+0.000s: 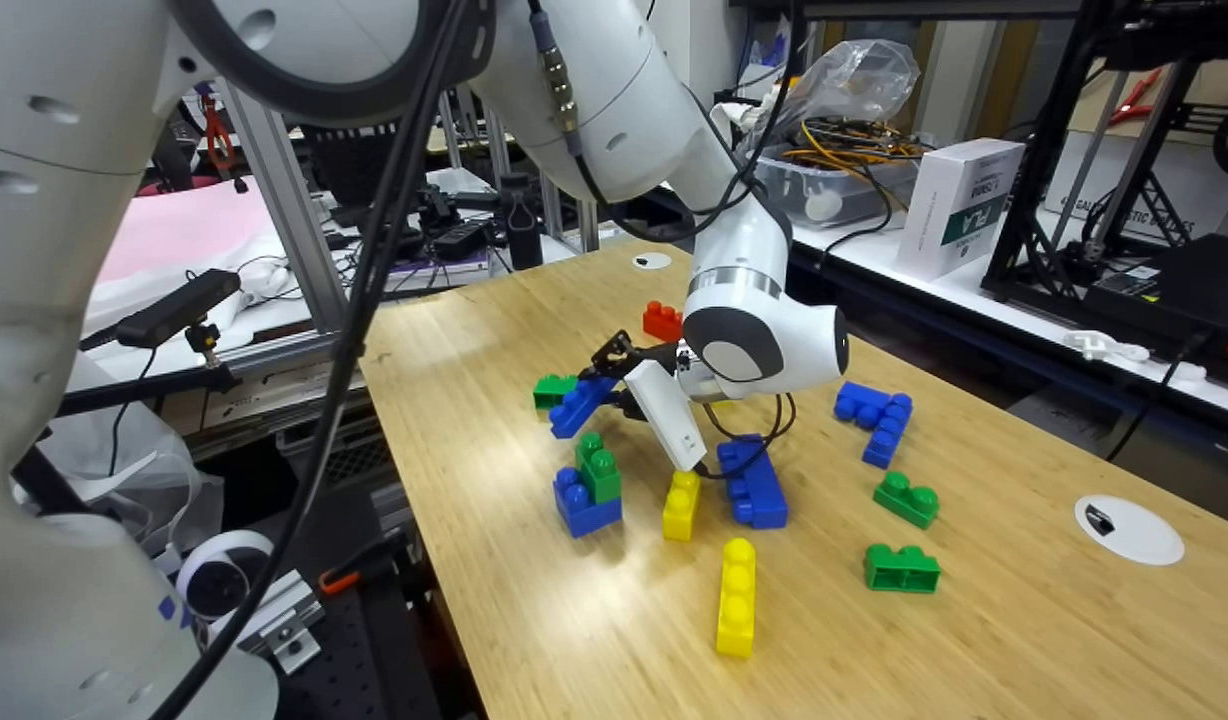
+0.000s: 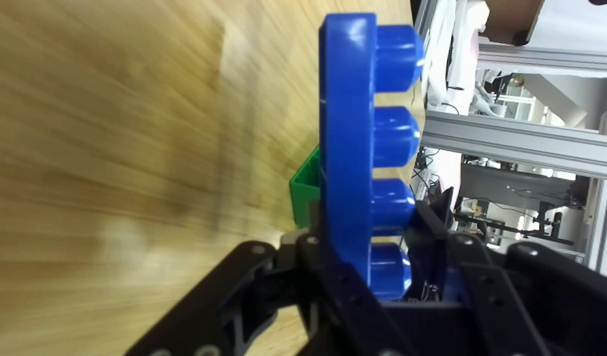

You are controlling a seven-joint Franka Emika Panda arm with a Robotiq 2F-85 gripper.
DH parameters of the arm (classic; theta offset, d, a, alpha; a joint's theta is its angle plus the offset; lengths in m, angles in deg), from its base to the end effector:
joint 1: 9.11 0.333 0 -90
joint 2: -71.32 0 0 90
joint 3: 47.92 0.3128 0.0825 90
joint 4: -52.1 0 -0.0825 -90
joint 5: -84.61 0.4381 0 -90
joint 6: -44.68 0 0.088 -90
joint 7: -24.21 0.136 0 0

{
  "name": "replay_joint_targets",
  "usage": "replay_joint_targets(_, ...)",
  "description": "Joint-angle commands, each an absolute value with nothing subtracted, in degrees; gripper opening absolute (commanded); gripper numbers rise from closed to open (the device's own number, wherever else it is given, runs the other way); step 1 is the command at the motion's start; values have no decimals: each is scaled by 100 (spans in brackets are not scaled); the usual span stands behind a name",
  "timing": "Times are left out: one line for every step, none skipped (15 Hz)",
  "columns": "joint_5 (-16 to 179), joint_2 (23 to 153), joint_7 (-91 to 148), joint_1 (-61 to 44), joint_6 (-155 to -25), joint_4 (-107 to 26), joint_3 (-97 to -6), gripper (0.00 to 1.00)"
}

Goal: Move one of the blue building blocks in the back forward

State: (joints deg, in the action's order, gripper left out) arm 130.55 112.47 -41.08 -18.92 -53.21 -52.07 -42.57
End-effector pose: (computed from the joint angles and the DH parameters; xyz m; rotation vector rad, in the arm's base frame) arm 0.5833 0.0458 0.0725 -1.9713 -0.5924 0.2343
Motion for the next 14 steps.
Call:
replay_joint_targets(13133, 11293, -4221, -1884, -5262, -5196, -4286, 18)
replay_joint_targets(13126, 11290, -4208, -1873, -5268, -5195, -4288, 18)
replay_joint_targets(13119, 11290, -4197, -1857, -5288, -5196, -4291, 18)
replay_joint_targets(13120, 11282, -4182, -1846, -5299, -5201, -4293, 18)
replay_joint_targets(13120, 11288, -4171, -1830, -5316, -5197, -4292, 18)
replay_joint_targets(13124, 11294, -4166, -1822, -5324, -5194, -4291, 18)
replay_joint_targets(13128, 11298, -4156, -1815, -5327, -5189, -4290, 18)
replay_joint_targets(13130, 11305, -4149, -1805, -5331, -5183, -4289, 18)
replay_joint_targets(13148, 11328, -4128, -1791, -5342, -5170, -4282, 18)
replay_joint_targets(13188, 11338, -4066, -1754, -5441, -5178, -4287, 18)
replay_joint_targets(13204, 11349, -3983, -1708, -5540, -5176, -4295, 18)
replay_joint_targets(13215, 11368, -3911, -1669, -5644, -5173, -4292, 18)
replay_joint_targets(13231, 11365, -3808, -1624, -5789, -5188, -4294, 18)
replay_joint_targets(13247, 11365, -3719, -1587, -5917, -5195, -4287, 18)
